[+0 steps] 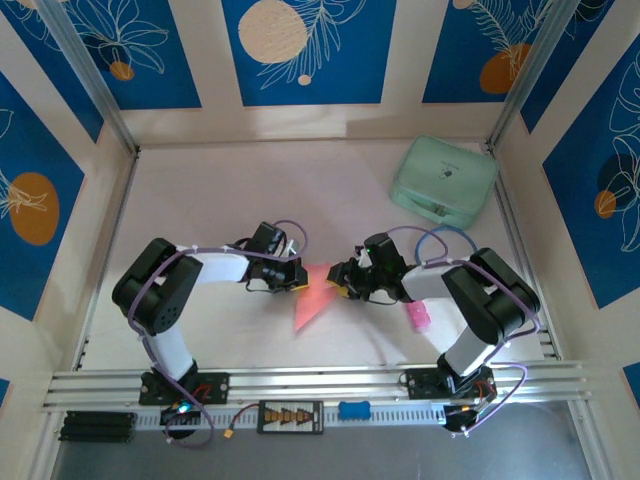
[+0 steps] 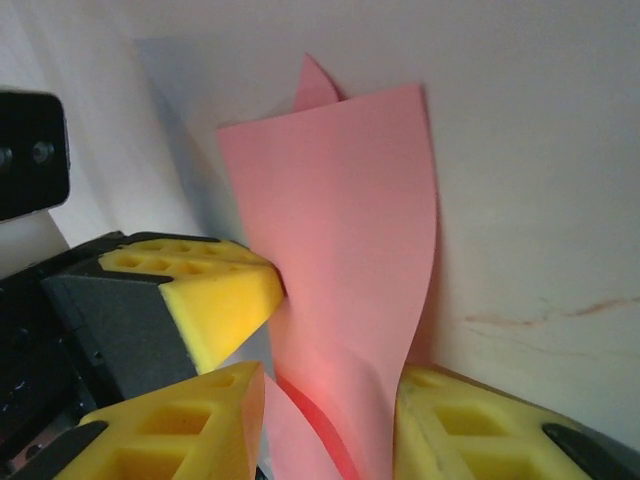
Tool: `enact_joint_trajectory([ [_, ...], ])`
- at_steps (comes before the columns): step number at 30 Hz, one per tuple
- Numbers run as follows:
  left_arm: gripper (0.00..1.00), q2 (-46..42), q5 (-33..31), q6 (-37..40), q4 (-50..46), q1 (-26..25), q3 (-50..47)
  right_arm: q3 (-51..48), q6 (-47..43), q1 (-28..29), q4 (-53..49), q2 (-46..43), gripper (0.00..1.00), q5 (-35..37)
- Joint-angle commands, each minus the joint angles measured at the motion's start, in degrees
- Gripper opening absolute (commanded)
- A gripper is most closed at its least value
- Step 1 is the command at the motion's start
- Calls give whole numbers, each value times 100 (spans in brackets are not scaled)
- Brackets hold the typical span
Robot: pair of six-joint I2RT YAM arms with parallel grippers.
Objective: Fold a paper plane with a square sheet of paper (pick it up from the middle)
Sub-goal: Fold the wing for the fifth time at the center of the table.
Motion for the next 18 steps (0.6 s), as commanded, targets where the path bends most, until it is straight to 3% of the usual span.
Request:
enact_joint_trajectory([
  [1,0,125,-131,127,-213,-34,-110,166,-276,-54,191,93,37,-344],
  [10,0,80,-146,171,-292,-25,-67,286,-358,-135,128,262,37,-552],
  [18,0,40,-186,189,-372,-13,-36,471,-337,-59,-1077,18,37,-230],
])
